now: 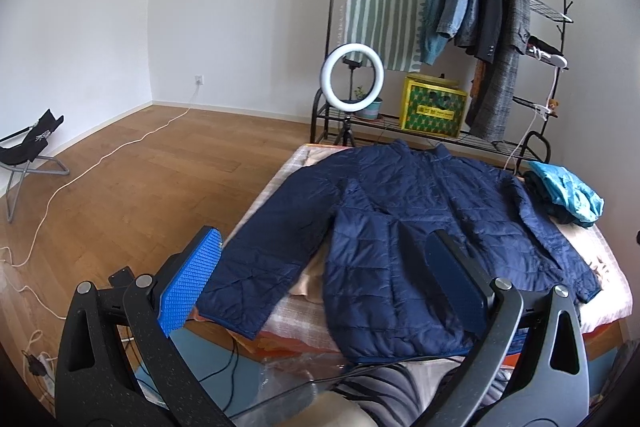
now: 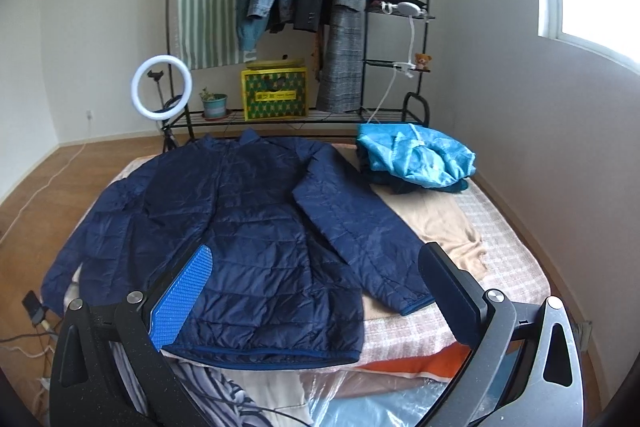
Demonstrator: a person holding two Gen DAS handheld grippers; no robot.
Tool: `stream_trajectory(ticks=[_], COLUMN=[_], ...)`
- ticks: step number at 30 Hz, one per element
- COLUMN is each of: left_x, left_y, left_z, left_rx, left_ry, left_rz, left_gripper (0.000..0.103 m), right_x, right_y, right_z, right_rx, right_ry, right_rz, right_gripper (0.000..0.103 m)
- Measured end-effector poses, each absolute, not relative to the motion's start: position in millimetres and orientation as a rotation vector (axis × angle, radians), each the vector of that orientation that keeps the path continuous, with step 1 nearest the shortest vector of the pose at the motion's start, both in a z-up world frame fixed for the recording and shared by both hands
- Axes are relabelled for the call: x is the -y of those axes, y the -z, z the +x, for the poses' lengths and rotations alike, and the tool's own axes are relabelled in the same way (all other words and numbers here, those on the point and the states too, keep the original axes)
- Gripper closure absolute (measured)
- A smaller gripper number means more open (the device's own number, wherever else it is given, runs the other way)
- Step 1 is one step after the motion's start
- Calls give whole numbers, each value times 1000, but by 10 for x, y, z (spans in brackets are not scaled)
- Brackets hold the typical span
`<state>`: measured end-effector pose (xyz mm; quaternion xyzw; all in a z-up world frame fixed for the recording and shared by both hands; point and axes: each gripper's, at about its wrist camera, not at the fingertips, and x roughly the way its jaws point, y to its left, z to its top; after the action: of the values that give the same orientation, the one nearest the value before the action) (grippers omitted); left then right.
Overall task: Fold large clothes
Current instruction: 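Grasp the jacket sleeve cuff with the left gripper and lift it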
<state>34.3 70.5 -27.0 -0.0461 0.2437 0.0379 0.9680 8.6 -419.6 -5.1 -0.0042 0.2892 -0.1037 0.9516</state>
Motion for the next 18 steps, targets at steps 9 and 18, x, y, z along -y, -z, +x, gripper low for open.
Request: stream_trajectory(ticks=[9,18], left_x=[-1726,-2579], left_y=[795,1889], left_z=[720,1148], left_rx=[-567,-817], left_ry=[-73,8], left_rz=[-188,-465], left_gripper=[0,0], right_x=[3743,3426], right_y=[-111,-191], right_z=[236,358], right_rx=[-562,-499], right_ry=[170,48], right_rz=[-55,95], right_gripper=[1,1])
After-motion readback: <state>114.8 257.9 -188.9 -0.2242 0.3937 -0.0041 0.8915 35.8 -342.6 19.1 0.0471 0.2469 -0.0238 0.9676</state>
